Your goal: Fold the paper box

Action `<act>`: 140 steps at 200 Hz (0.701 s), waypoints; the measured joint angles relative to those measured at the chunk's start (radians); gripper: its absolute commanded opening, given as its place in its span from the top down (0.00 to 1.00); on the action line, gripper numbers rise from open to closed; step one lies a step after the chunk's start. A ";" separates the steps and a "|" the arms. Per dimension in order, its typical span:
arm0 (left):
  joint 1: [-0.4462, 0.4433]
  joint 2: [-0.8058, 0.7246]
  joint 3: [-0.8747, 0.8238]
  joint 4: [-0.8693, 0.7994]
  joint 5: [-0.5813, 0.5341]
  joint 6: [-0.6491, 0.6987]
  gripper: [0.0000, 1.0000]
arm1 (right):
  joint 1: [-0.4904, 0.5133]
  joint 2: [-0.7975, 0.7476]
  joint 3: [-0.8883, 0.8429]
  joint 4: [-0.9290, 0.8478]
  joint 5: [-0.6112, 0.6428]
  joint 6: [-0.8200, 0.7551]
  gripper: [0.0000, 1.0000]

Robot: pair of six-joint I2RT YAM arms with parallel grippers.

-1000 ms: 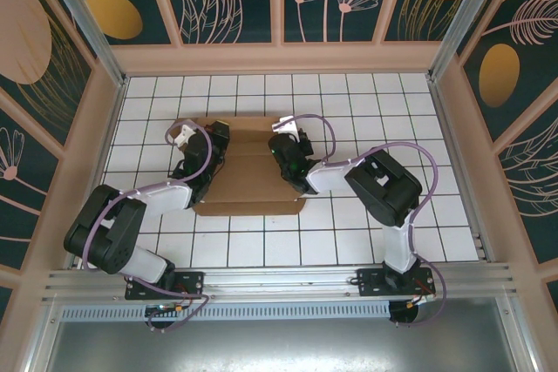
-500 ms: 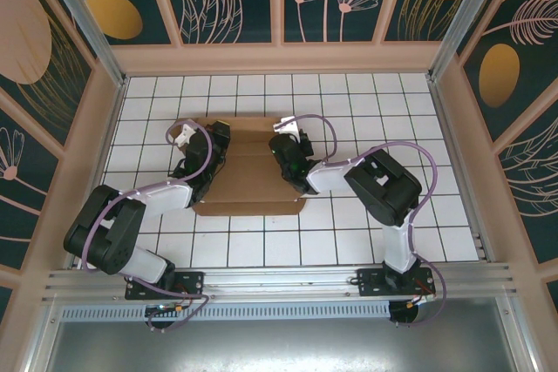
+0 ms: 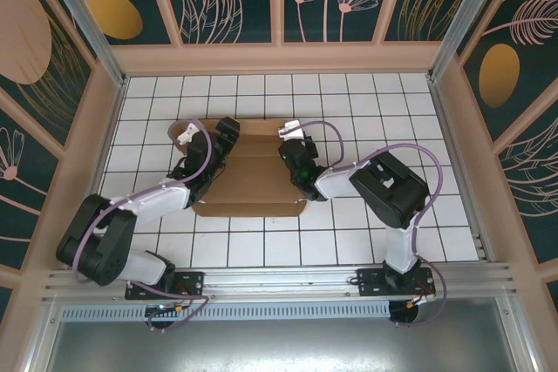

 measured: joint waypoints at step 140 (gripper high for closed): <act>0.000 -0.585 -0.091 -0.615 -0.098 0.275 0.15 | -0.085 -0.029 -0.087 0.150 -0.078 -0.097 1.00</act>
